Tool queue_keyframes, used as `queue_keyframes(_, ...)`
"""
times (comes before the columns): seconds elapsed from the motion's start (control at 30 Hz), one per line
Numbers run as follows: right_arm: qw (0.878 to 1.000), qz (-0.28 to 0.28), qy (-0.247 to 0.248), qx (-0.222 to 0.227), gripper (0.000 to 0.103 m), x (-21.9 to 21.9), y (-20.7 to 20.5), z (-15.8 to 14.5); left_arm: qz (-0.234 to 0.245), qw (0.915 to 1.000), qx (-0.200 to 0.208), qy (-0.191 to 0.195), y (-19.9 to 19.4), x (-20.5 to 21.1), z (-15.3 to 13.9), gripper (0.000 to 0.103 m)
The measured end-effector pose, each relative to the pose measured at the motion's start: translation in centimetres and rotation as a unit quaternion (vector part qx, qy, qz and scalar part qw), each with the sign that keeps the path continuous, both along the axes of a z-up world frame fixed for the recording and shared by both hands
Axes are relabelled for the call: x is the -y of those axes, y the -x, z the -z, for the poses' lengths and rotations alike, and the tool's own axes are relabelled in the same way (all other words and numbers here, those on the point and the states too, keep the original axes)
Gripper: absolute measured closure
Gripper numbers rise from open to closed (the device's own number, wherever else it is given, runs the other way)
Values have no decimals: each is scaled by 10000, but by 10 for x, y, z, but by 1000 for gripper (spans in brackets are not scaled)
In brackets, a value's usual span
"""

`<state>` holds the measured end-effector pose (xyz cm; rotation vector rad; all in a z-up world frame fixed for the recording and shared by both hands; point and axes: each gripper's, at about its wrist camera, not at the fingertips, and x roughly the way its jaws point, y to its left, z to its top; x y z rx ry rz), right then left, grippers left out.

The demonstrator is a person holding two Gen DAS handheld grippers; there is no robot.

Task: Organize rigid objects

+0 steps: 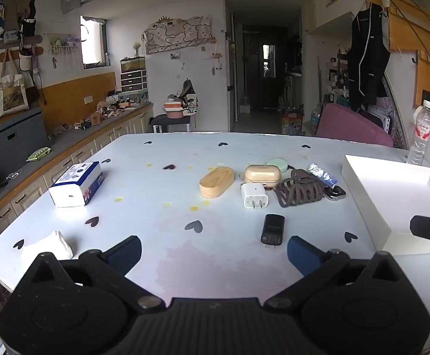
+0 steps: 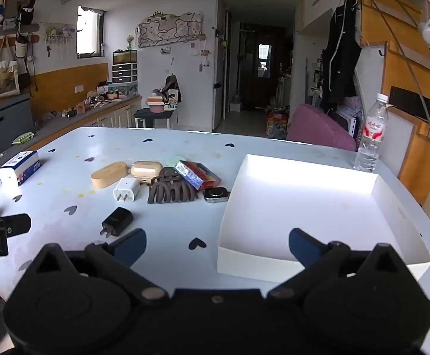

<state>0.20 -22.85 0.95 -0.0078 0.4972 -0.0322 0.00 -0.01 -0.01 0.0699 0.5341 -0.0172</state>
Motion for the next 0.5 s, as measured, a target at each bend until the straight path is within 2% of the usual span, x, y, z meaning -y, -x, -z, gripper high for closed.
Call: queue_keyframes(0.5,10000,-23,6,-13,0,5,-1,-3,0,10000,5,26,0,0,0,0)
